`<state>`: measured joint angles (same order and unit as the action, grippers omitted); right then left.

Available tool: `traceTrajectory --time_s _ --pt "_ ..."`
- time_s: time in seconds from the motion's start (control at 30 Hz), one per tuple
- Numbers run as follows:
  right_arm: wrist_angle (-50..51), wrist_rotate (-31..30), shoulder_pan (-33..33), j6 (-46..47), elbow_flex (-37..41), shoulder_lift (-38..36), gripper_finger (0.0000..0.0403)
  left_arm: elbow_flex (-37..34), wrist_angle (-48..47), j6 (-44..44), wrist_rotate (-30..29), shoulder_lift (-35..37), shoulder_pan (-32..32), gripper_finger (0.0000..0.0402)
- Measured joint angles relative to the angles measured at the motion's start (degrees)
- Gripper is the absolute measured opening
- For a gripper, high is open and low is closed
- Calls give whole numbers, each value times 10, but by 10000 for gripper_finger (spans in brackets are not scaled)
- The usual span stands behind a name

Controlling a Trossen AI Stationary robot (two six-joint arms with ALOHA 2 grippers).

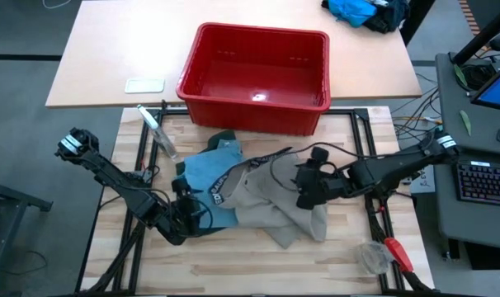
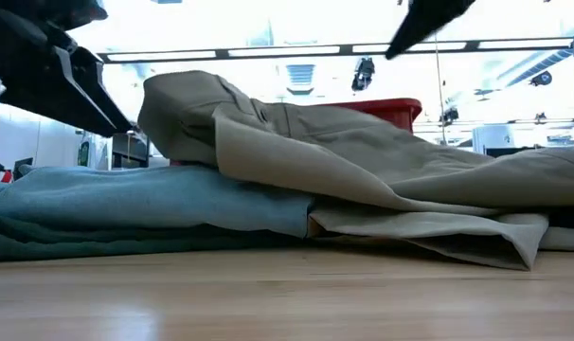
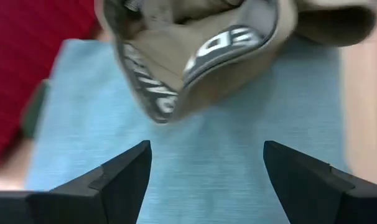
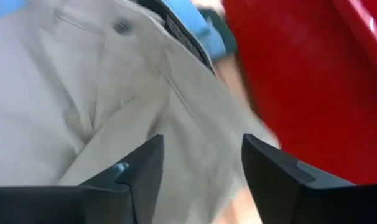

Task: Fold Laundry from Bin
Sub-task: Fold the light brown shorts

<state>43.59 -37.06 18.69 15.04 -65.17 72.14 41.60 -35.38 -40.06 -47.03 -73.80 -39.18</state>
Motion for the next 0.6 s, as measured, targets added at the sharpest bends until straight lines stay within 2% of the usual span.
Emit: traceTrajectory --time_s 0.07,0.23,0.47,0.6 --pt "-45 10 -11 -65 0 8 217 0 -12 1 -30 0 0 290" --pt "-116 85 -74 -196 5 44 245 0 -14 34 -117 0 1 290" --pt "-142 146 -194 -254 0 105 264 0 1 39 -124 -2 3 290" --pt "-141 233 -248 -263 0 125 267 -4 38 37 -124 -2 3 290"
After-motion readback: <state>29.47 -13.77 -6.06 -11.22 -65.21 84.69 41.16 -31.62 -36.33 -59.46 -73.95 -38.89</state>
